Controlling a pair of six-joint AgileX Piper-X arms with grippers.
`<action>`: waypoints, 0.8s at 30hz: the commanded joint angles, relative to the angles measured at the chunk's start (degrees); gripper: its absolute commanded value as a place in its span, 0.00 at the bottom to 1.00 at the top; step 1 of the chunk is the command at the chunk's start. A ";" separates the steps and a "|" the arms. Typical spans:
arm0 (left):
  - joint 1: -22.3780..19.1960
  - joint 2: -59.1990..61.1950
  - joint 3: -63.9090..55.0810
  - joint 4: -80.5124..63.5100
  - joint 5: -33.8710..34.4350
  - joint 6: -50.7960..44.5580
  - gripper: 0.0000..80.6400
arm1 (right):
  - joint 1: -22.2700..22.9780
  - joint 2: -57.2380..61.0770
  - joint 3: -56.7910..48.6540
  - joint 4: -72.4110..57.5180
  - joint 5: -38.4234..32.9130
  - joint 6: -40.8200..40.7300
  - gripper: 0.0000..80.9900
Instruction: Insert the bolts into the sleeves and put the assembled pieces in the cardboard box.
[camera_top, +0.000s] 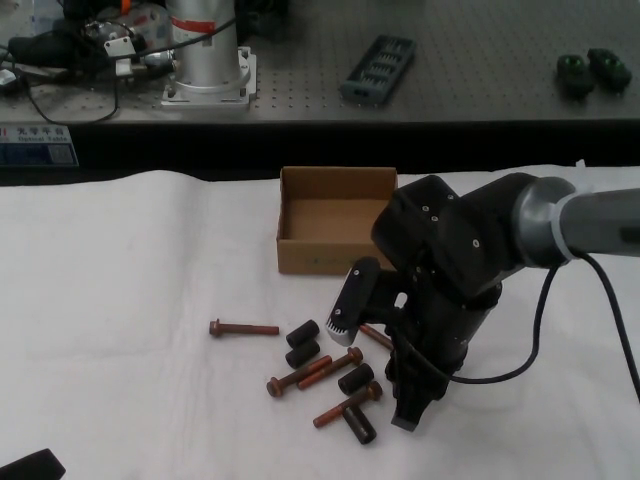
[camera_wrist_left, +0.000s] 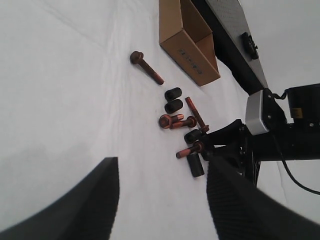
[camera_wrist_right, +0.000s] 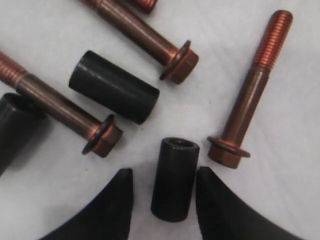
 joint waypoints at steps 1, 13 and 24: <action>0.13 0.00 -0.63 -0.36 0.39 -0.29 0.48 | -0.37 1.21 -0.18 -0.96 -0.65 -0.41 0.38; 0.13 0.00 -0.63 -0.26 0.41 -0.29 0.48 | -0.42 0.79 -0.18 -1.05 0.92 -1.74 0.02; 0.13 0.00 -0.63 -1.22 1.46 3.62 0.48 | -0.86 -8.04 -0.07 3.47 -3.80 5.73 0.02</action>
